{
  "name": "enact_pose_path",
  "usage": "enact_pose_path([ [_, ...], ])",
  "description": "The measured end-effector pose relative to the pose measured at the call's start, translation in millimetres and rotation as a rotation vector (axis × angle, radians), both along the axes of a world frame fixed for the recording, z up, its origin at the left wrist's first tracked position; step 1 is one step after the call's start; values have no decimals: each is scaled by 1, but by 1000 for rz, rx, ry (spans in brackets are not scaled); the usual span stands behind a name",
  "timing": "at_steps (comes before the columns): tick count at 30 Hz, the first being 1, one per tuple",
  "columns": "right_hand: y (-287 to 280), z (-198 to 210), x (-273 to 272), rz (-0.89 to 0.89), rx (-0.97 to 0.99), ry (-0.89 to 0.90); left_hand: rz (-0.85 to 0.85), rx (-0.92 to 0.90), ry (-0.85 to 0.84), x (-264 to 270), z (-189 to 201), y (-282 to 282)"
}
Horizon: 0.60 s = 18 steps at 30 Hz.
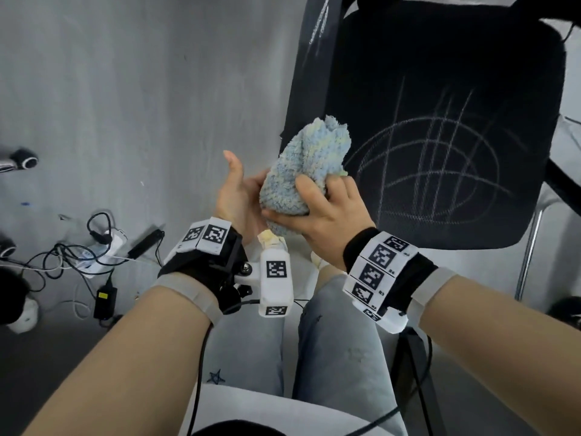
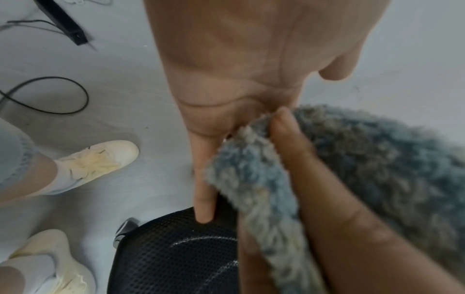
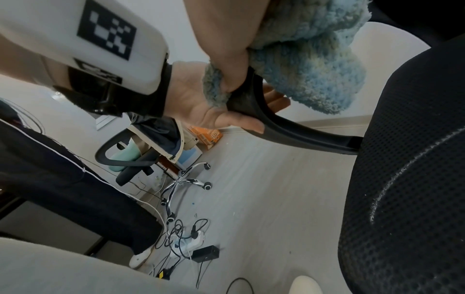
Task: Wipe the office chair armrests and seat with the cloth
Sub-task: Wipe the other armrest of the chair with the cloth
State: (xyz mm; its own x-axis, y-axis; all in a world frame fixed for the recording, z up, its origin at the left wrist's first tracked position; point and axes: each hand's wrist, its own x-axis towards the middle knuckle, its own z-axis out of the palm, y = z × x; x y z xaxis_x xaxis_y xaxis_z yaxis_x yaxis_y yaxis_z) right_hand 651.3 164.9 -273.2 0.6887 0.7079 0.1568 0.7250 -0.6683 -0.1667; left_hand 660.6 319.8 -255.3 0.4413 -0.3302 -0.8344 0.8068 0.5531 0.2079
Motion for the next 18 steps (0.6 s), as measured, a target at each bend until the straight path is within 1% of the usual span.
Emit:
enact_pose_path([
  [4,0,-3,3,10,-7,-42,-52,6,-18,3,2,2],
  [8,-10,-3,9,90,-24,-67,-80,7,-23,6,6,1],
  [10,-16,-1,16,119,-60,-35,-88,52,-19,8,6,-2],
  [11,-17,3,23,98,-61,-10,-110,101,-27,9,5,-4],
  [12,-17,7,32,38,-58,39,-140,157,-30,10,4,-6],
  [13,-14,16,44,-72,-51,93,-164,203,-26,11,3,-8],
  [16,-9,27,94,-575,17,311,-185,230,7,11,2,-9],
  [17,-10,28,110,-698,57,381,-196,241,6,9,0,-8],
  [18,-10,30,119,-762,75,431,-210,251,-1,7,-1,-7],
])
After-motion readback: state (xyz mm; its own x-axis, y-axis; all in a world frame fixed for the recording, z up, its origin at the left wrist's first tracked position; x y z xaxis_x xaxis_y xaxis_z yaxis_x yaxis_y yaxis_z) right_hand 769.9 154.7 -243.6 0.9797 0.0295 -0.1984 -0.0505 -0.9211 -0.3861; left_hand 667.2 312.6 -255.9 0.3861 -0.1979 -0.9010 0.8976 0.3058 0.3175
